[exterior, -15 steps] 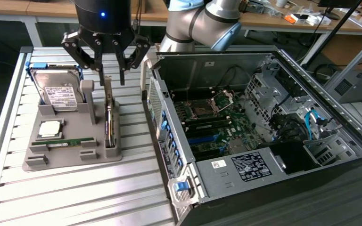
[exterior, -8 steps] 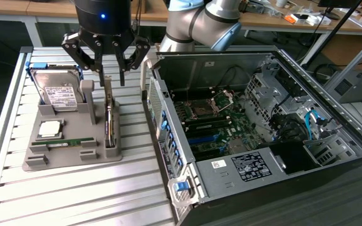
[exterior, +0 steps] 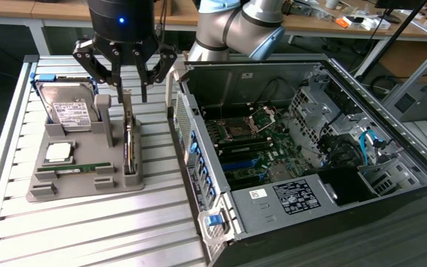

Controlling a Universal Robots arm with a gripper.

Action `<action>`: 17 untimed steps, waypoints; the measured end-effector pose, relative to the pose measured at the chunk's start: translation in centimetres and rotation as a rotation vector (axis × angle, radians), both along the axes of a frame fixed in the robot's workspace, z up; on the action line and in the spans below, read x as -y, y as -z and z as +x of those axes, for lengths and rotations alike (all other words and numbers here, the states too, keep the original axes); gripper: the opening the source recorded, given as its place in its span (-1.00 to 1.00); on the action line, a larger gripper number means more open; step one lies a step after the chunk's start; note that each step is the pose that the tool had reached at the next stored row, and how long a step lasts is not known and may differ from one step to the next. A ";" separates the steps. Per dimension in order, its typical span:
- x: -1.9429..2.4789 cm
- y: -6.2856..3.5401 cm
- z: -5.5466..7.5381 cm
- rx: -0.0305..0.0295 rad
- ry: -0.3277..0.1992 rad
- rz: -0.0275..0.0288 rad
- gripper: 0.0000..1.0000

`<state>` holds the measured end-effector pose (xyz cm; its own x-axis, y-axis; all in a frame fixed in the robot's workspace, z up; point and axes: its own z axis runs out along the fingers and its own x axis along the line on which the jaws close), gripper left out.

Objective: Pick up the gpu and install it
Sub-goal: 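Pick up the gpu and move the gpu toward the slot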

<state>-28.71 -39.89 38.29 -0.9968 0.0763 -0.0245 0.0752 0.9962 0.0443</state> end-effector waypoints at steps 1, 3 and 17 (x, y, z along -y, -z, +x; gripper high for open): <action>0.00 0.03 0.0 0.0000 0.000 0.0000 -0.16; 0.00 0.08 0.0 0.0000 0.000 -0.0001 -0.16; 0.07 1.01 -0.3 0.0000 0.000 0.0000 -0.16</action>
<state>-28.98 -39.96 37.28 -0.9968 0.0762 -0.0245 0.0751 0.9962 0.0444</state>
